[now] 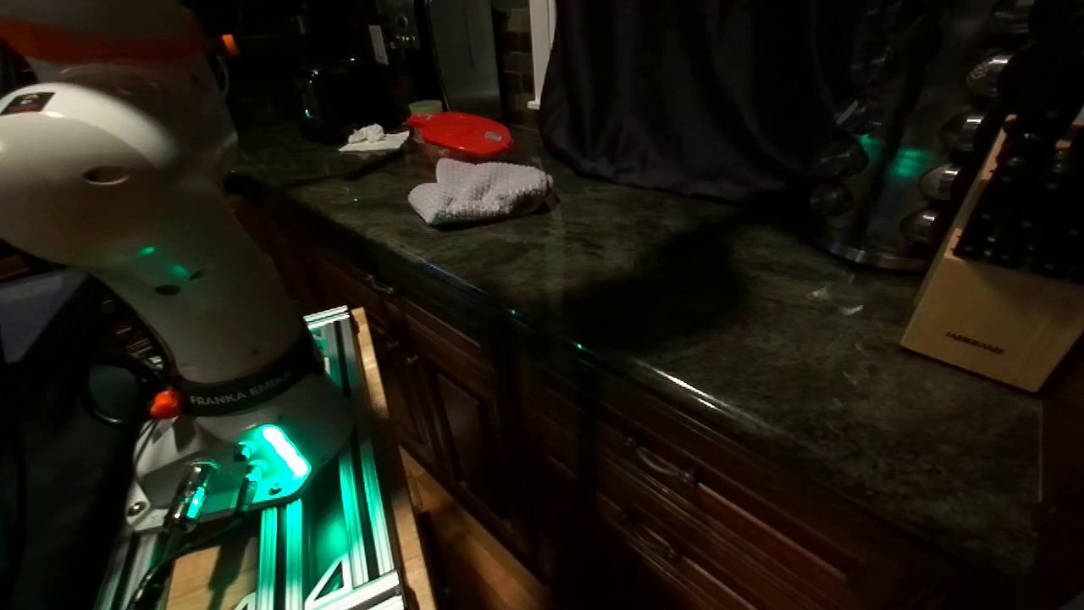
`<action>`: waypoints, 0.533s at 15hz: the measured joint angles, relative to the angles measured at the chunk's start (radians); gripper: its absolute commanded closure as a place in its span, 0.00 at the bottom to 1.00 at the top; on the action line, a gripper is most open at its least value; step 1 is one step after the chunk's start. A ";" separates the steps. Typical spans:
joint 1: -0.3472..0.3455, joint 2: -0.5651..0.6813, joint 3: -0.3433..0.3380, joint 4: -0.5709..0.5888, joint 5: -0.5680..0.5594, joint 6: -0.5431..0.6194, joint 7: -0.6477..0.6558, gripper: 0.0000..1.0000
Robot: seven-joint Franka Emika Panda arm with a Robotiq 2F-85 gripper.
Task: Move the silver stand forwards.
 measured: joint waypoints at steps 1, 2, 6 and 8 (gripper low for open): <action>0.000 0.019 -0.002 0.039 -0.016 -0.001 0.000 0.00; 0.000 0.035 -0.006 0.076 -0.029 -0.007 0.001 0.00; -0.003 0.074 -0.022 0.165 -0.018 -0.023 0.013 0.00; -0.003 0.080 -0.023 0.173 -0.017 -0.024 0.016 0.00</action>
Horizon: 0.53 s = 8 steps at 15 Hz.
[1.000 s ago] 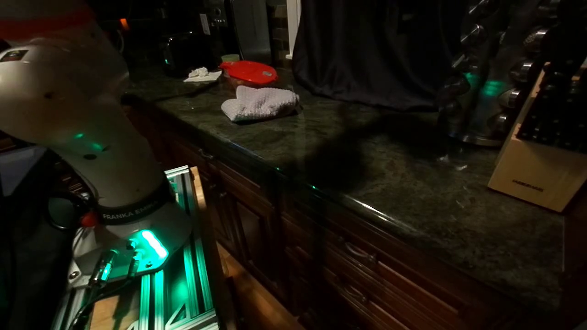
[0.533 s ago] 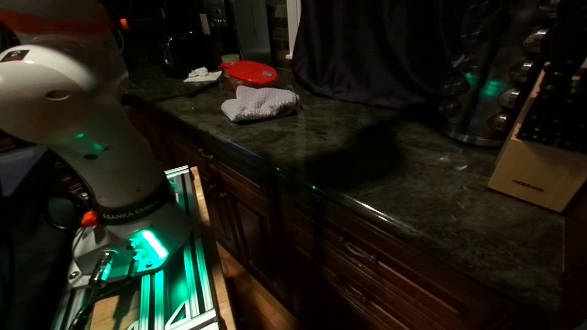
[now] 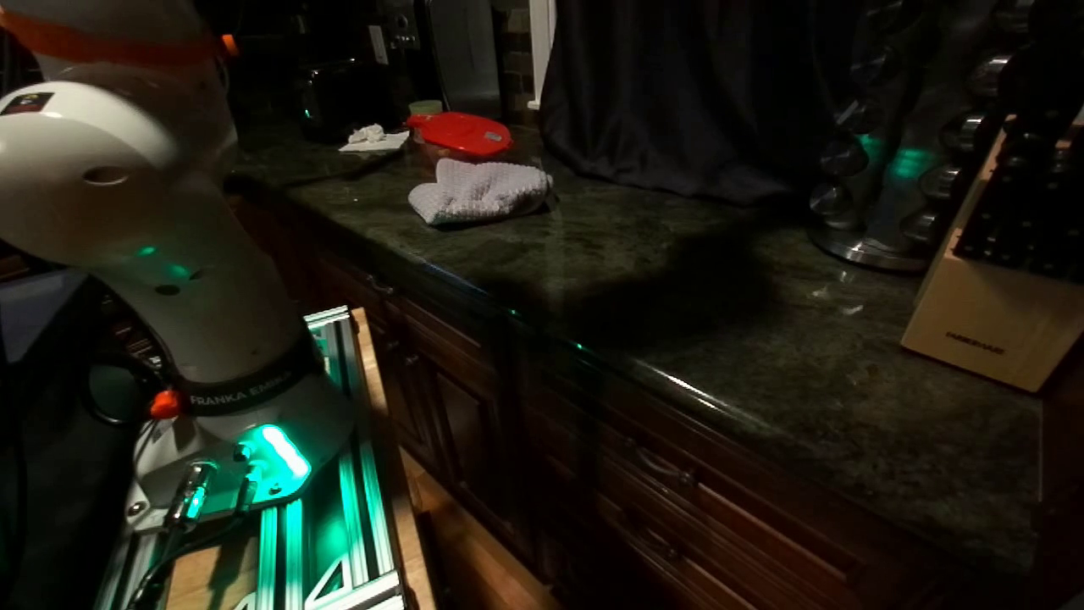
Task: Move the silver stand forwards.
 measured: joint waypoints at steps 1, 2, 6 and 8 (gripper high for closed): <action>0.000 0.002 0.000 0.001 0.000 0.000 0.001 0.00; 0.000 0.003 0.000 0.002 0.000 0.000 0.001 0.00; 0.000 0.016 -0.010 0.007 -0.015 0.046 0.000 0.00; -0.001 0.032 -0.021 0.009 -0.016 0.096 -0.008 0.00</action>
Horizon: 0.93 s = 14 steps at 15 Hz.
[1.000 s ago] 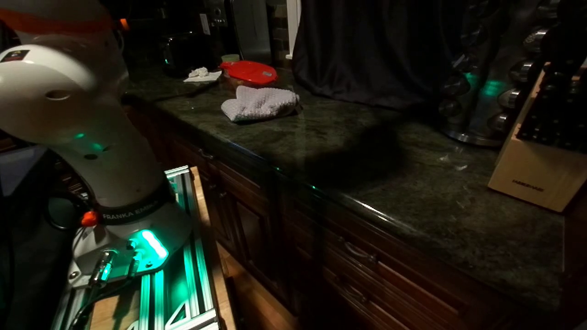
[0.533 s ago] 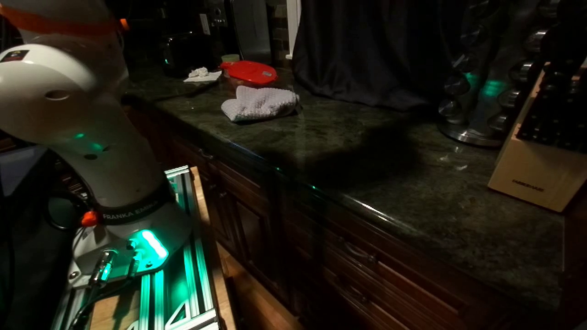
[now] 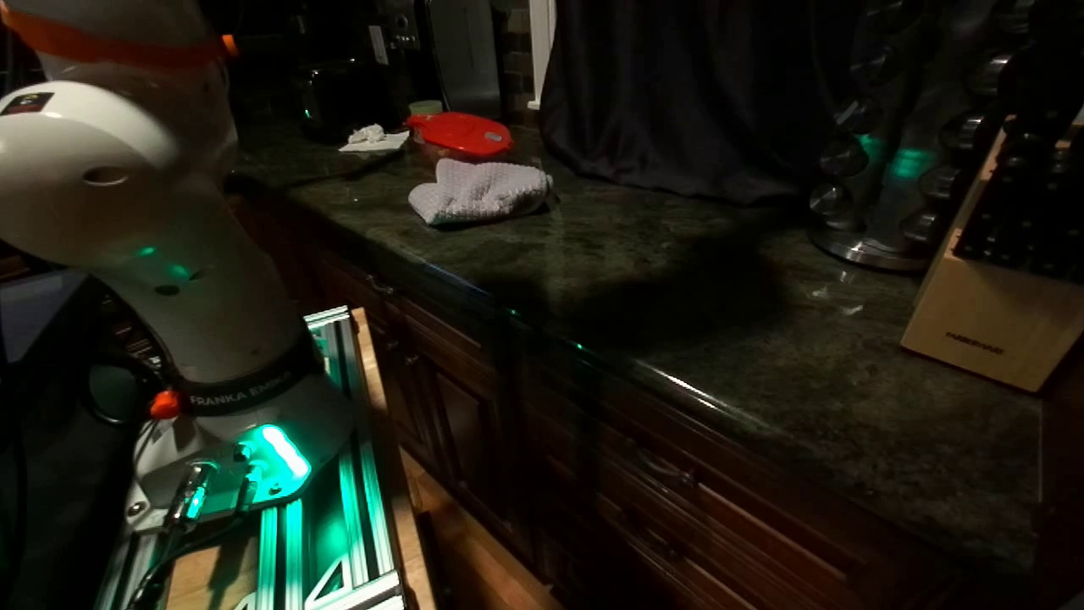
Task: Move the silver stand forwards.
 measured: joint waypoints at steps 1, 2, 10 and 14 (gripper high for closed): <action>-0.002 0.008 -0.005 0.000 0.000 0.025 -0.007 0.00; -0.004 0.016 -0.008 0.002 0.000 0.049 -0.014 0.00; -0.010 0.069 -0.013 0.022 0.003 0.200 -0.083 0.12; -0.013 0.087 -0.013 0.034 0.006 0.240 -0.093 0.27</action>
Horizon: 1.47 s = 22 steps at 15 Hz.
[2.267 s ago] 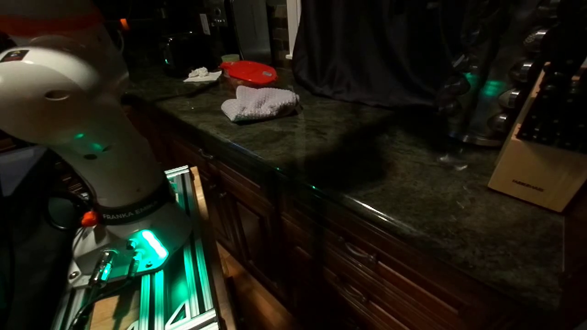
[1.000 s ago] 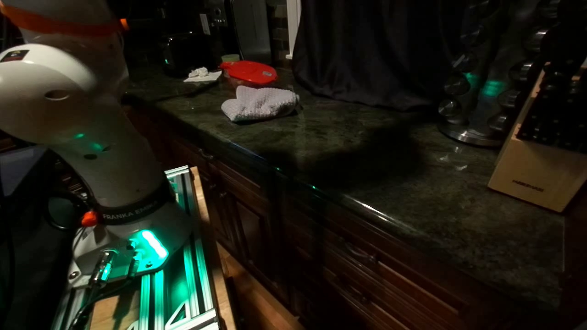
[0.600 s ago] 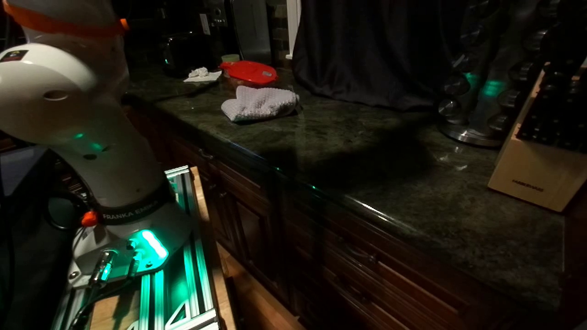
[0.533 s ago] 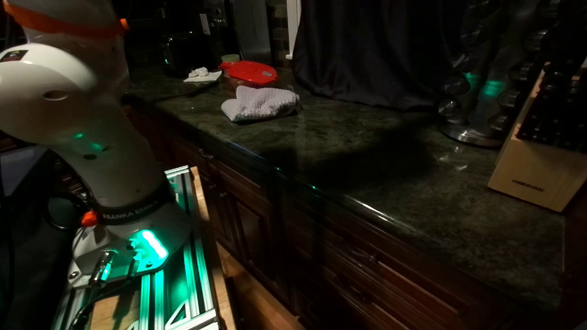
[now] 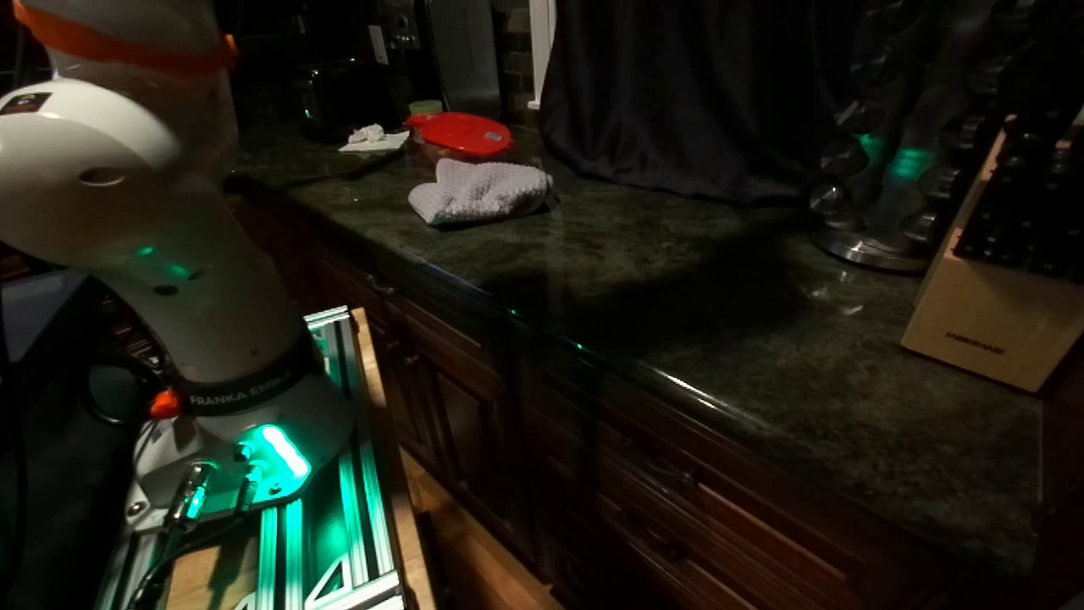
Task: Move the silver stand forwards.
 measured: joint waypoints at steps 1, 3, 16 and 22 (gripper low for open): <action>-0.002 0.003 0.000 0.002 0.004 0.005 -0.004 0.37; -0.006 0.009 0.001 0.009 0.016 0.006 -0.013 0.37; -0.033 0.024 0.012 0.019 0.118 0.050 -0.106 0.97; -0.033 0.024 0.012 0.019 0.118 0.050 -0.111 0.96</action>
